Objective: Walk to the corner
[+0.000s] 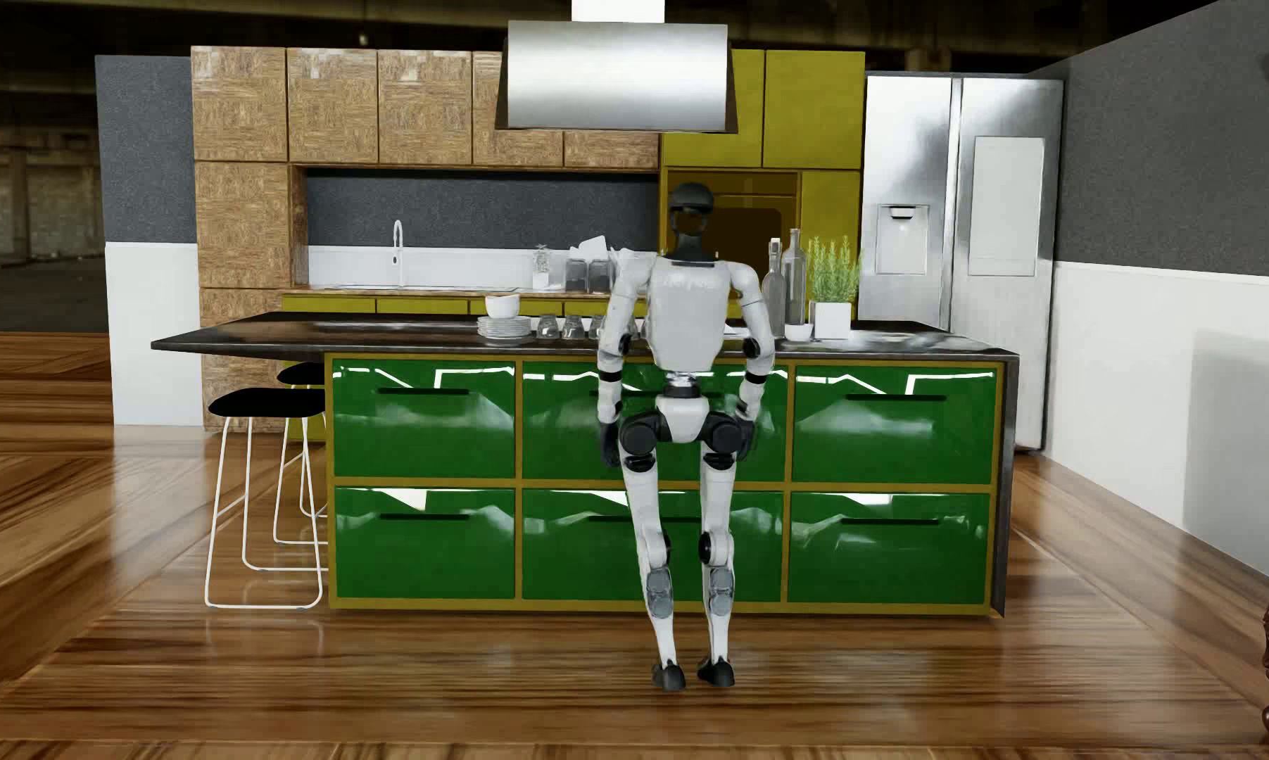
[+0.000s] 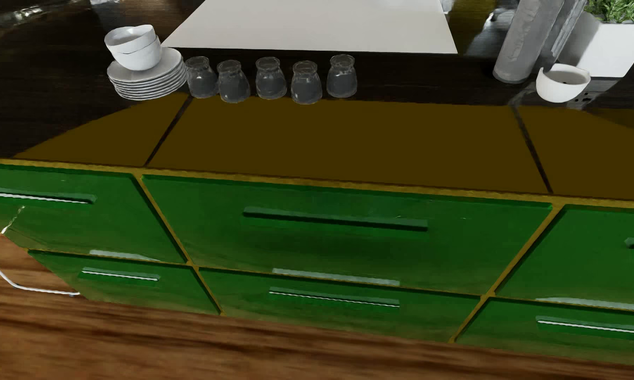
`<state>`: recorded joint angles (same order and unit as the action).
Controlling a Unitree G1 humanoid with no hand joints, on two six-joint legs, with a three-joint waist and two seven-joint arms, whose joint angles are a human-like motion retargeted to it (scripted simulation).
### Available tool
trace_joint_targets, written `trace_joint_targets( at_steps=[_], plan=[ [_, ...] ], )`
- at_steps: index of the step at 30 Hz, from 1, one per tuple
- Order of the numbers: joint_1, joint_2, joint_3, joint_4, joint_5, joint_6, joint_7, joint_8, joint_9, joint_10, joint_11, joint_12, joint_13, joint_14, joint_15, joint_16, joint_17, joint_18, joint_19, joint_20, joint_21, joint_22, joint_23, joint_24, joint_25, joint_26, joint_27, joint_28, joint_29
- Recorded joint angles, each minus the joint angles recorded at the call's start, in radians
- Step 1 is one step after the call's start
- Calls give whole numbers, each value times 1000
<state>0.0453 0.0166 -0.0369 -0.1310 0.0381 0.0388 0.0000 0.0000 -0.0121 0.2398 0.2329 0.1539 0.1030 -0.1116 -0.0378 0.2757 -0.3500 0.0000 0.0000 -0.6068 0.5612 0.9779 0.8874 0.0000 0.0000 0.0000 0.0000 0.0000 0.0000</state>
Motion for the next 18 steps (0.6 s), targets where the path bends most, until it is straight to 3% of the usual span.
trace_joint_targets(
  at_steps=[6,18],
  plan=[
    [18,28,1,2,4,2,0,0,1,-9,-16,-19,-16,0,-13,0,3,0,0,-40,68,-13,9,0,0,0,0,0,0],
    [15,24,-2,1,4,-1,0,0,-2,-14,-15,-18,-14,1,-13,-4,4,0,0,-43,58,6,15,0,0,0,0,0,0]
  ],
)
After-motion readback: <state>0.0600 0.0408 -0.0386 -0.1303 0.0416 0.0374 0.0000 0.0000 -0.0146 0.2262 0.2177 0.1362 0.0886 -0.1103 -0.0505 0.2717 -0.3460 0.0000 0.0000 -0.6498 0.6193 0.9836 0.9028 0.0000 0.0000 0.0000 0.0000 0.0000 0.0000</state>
